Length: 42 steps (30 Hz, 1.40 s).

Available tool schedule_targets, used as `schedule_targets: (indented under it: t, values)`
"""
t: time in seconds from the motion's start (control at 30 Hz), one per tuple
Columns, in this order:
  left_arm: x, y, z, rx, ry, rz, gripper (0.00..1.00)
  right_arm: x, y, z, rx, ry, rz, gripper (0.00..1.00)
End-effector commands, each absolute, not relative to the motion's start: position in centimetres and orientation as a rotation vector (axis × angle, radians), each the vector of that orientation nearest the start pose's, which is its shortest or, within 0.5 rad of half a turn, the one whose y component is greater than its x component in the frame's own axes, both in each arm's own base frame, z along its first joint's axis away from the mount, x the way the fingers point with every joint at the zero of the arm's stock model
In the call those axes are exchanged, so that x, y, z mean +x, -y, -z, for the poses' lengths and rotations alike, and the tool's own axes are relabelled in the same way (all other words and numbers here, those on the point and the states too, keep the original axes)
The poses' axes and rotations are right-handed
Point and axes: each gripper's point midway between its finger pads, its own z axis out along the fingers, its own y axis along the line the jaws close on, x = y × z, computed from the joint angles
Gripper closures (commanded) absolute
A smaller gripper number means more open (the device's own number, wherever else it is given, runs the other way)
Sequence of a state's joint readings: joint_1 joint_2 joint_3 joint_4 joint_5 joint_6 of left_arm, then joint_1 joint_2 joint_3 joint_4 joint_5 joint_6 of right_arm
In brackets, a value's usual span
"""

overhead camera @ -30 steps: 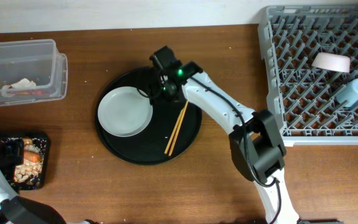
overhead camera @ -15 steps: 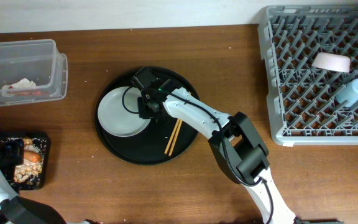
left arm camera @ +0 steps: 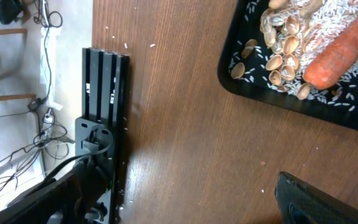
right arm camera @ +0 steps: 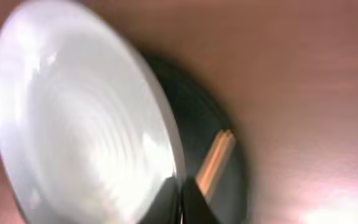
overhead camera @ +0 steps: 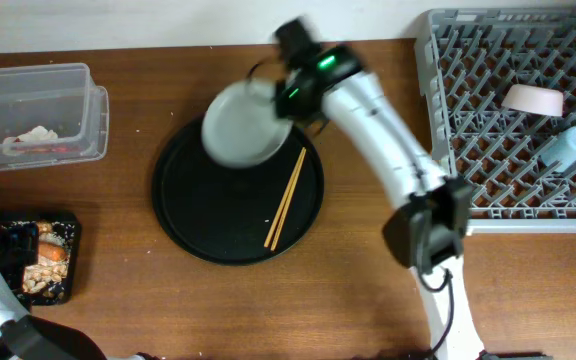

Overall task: Sort waste into correct bins and load items into the dishwasher rack
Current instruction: 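Carry the plate right and stand it upright in the dish rack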

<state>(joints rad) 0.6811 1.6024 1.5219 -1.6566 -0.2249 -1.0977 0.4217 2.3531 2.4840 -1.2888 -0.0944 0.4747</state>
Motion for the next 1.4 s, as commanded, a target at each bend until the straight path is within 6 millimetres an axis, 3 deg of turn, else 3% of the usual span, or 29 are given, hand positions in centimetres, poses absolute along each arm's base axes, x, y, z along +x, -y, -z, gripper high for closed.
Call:
schedule_targets:
  t: [0.0,0.07,0.13,0.17,0.3,0.4,0.47,0.63,0.77,0.9,1.0,1.1,1.17,1.23,1.3,1.33,1.37]
  values:
    - [15.9,-18.0,-18.3,-2.495,-2.023,-0.417,0.01,51.1,-12.8,-27.3,0.143,-2.563,-0.349,0.96]
    - [15.9,-18.0,-18.3,-2.496,-2.022,-0.417,0.01,52.3,-3.9,-31.0,0.168,-2.44,-0.231,0.96]
    - [15.9,-18.0,-18.3,-2.495,-2.022,-0.416,0.01,52.3,4.6,-30.9,0.327,-2.416,-0.049,0.96]
    - [15.9,-18.0,-18.3,-2.495,-2.023,-0.416,0.01,52.0,7.5,-30.4,0.365,-2.426,0.023,0.96]
    - [15.9,-18.0,-18.3,-2.495,-2.022,-0.416,0.01,52.5,16.1,-28.5,0.469,-2.402,0.218,0.96]
    - [15.9,-18.0,-18.3,-2.495,-2.022,-0.416,0.01,52.6,20.2,-27.9,0.531,-2.367,0.439,0.96]
    - [15.9,-18.0,-18.3,-2.495,-2.023,-0.417,0.01,52.9,21.9,-27.2,0.55,-2.352,0.541,0.96]
    - [15.9,-18.0,-18.3,-2.496,-2.022,-0.417,0.01,54.7,22.9,-24.1,0.482,-2.393,0.575,0.96]
    - [15.9,-18.0,-18.3,-2.496,-2.022,-0.417,0.01,54.6,24.3,-22.4,0.46,-2.425,0.701,0.96]
    - [15.9,-18.0,-18.3,-2.495,-2.023,-0.416,0.01,54.9,24.2,-20.5,0.365,-2.487,0.733,0.96]
    - [15.9,-18.0,-18.3,-2.495,-2.022,-0.416,0.01,55.0,23.8,-20.3,0.354,-2.493,0.728,0.96]
    - [15.9,-18.0,-18.3,-2.496,-2.022,-0.417,0.01,55.8,21.7,-20.9,0.324,-2.474,0.708,0.92]
    - [15.9,-18.0,-18.3,-2.495,-2.023,-0.416,0.01,56.5,19.4,-23.0,0.342,-2.416,0.667,0.85]
    - [15.9,-18.0,-18.3,-2.496,-2.022,-0.417,0.01,56.5,17.3,-25.6,0.363,-2.355,0.625,0.66]
    - [15.9,-18.0,-18.3,-2.495,-2.023,-0.417,0.01,56.3,16.1,-27.4,0.384,-2.316,0.586,0.66]
    - [15.9,-18.0,-18.3,-2.496,-2.022,-0.417,0.01,56.1,15.2,-28.5,0.386,-2.296,0.555,0.6]
    - [15.9,-18.0,-18.3,-2.495,-2.022,-0.416,0.01,55.7,14.2,-29.9,0.413,-2.268,0.522,0.47]
